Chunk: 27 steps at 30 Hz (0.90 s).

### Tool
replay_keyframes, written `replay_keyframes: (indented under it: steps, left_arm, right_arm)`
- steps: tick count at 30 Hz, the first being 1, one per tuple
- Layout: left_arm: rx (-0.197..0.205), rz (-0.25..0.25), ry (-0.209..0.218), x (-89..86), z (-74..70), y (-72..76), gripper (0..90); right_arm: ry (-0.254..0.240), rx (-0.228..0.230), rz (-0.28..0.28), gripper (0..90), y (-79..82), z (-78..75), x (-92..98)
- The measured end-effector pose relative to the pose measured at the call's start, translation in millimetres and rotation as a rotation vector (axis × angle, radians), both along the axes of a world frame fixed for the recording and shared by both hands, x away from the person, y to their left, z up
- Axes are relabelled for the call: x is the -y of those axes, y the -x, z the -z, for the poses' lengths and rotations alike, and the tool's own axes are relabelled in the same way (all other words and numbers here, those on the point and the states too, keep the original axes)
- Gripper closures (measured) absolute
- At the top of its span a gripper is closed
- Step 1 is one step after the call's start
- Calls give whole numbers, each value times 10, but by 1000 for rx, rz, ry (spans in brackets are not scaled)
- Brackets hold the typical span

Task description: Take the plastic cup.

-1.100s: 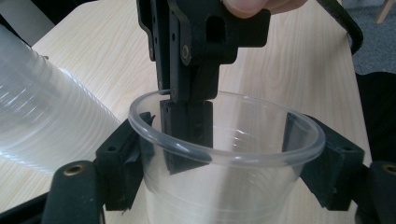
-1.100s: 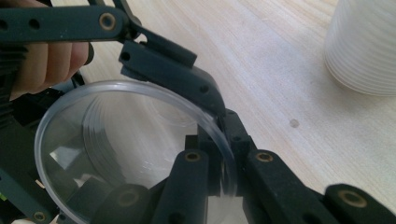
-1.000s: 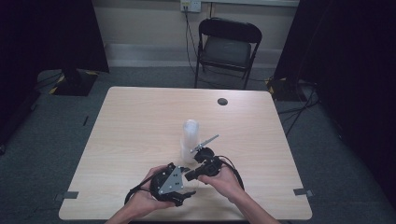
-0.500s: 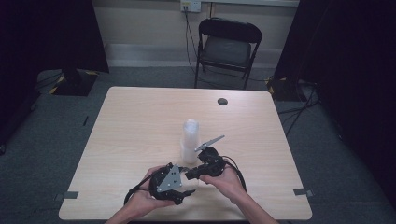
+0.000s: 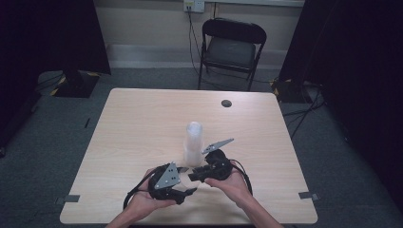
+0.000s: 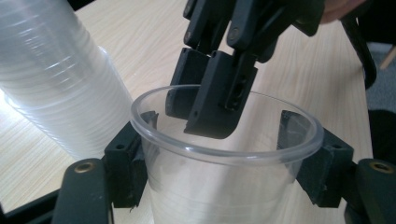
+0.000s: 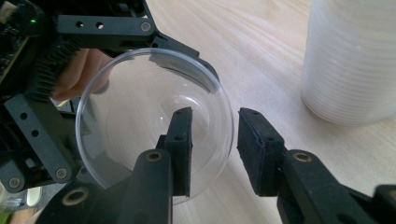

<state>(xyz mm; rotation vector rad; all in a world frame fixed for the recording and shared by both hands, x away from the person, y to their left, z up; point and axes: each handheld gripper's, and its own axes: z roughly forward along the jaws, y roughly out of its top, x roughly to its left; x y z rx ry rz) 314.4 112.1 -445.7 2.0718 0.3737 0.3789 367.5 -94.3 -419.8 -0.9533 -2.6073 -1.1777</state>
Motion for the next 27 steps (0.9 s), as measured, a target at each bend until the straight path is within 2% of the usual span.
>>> replay_keyframes:
  steps: [1,2,4,7,8,10,11,14,16,19,27]
  left_arm:
    - [-11,-5,7,-6,9,-6,296]
    - [-10,-6,-4,-19,10,-18,296]
    - [-27,-26,29,-28,26,-25,296]
    - [-35,-30,34,-61,20,-52,296]
    - [-45,-38,53,-66,26,-55,296]
    - [-42,-40,40,-80,22,-63,296]
    - [-54,-52,58,-94,30,-69,296]
    - [-56,-63,60,-138,20,-92,296]
    - [-78,-82,82,-165,18,-105,297]
    - [-90,-101,99,-214,9,-131,299]
    - [-108,-158,148,-327,-31,-195,300]
  right_arm:
    - [-8,4,1,644,2,-1,0]
    - [-13,12,3,643,3,-6,4]
    - [-8,18,15,617,3,-13,9]
    - [-17,20,29,611,-3,-21,27]
    - [-24,25,31,610,-4,-26,32]
    - [-49,32,31,608,-10,-34,43]
    - [-58,40,31,609,-11,-44,47]
    - [-84,58,34,612,-16,-74,54]
    - [-106,74,34,613,-19,-95,61]
    - [-133,92,43,616,-20,-110,83]
    - [-149,135,70,594,8,-152,165]
